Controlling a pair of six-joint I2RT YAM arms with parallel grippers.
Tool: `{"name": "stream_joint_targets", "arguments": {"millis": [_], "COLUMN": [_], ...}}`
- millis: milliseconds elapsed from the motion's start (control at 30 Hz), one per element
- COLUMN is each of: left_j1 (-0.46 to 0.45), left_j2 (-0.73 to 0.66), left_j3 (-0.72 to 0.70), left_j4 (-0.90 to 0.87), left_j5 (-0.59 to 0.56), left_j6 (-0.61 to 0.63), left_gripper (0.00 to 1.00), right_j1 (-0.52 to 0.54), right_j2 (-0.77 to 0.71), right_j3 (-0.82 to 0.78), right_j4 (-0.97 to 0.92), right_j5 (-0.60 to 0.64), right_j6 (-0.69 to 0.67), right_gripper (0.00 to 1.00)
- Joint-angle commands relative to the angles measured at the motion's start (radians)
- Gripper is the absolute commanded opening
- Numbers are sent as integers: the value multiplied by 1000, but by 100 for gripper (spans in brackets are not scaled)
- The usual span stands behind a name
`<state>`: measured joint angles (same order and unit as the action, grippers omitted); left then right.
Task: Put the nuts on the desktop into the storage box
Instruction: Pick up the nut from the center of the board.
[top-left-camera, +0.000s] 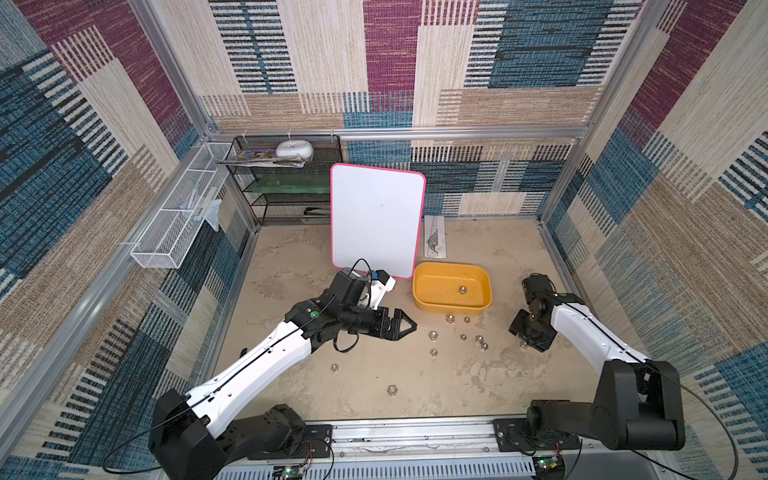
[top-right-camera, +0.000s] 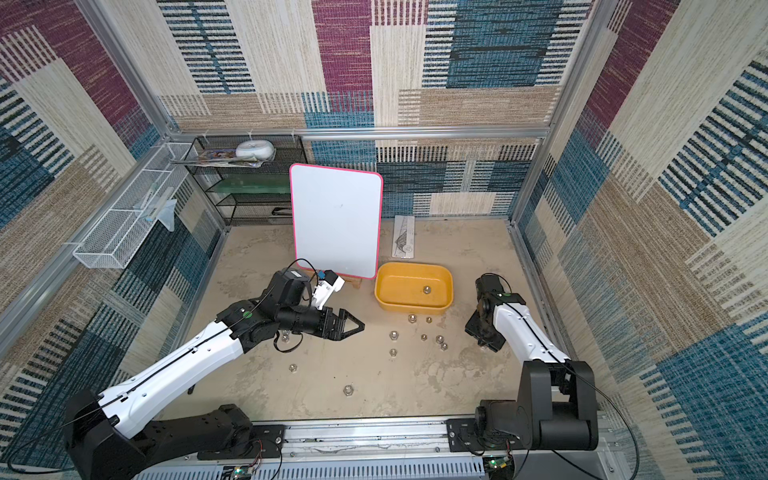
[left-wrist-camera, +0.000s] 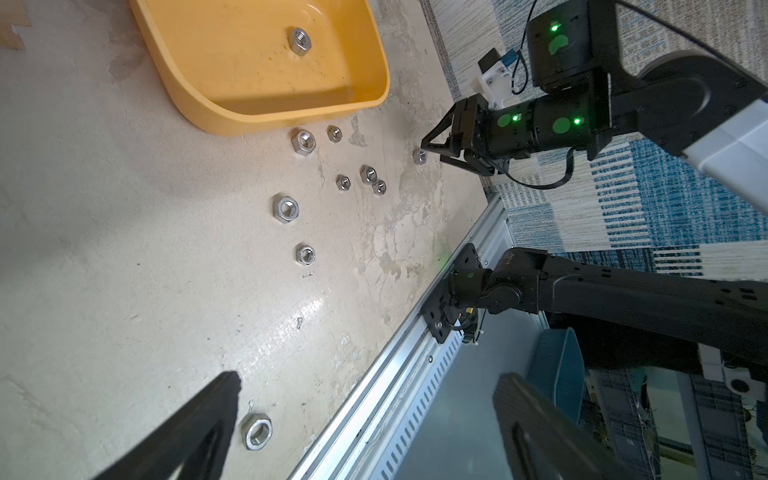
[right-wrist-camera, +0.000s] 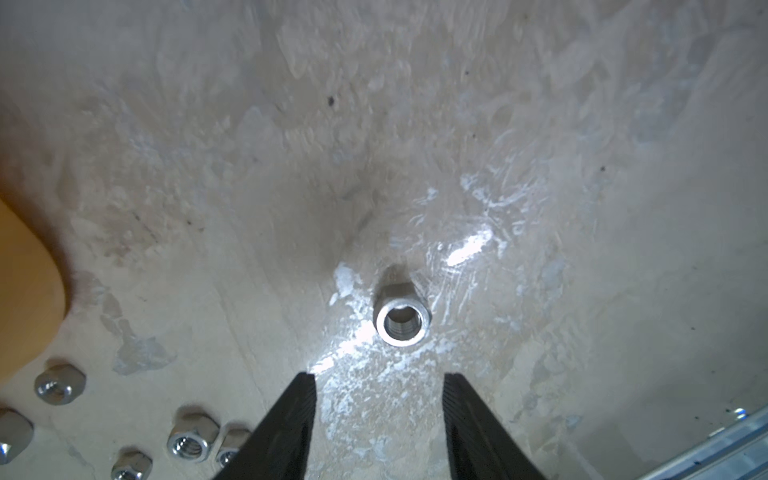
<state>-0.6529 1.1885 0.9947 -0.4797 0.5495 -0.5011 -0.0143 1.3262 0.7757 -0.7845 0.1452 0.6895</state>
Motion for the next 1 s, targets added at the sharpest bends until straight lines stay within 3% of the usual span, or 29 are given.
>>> {"name": "stream_joint_targets", "arguments": {"millis": [0, 600, 967], "left_j1": [-1, -2, -2], "left_j2": [-4, 10, 10], "left_j3": [1, 18, 28], "left_j4": [29, 3, -8], "left_j5": [18, 3, -6], "left_j6": [9, 29, 34], "left_gripper": [100, 100, 100], "right_j1": [-22, -81, -86], "right_j2": [10, 103, 93], "right_j3": [-14, -40, -51], "right_j4": [41, 129, 131], "right_j5": [-16, -36, -44], "right_j6": [22, 4, -5], "right_gripper": [54, 48, 27]}}
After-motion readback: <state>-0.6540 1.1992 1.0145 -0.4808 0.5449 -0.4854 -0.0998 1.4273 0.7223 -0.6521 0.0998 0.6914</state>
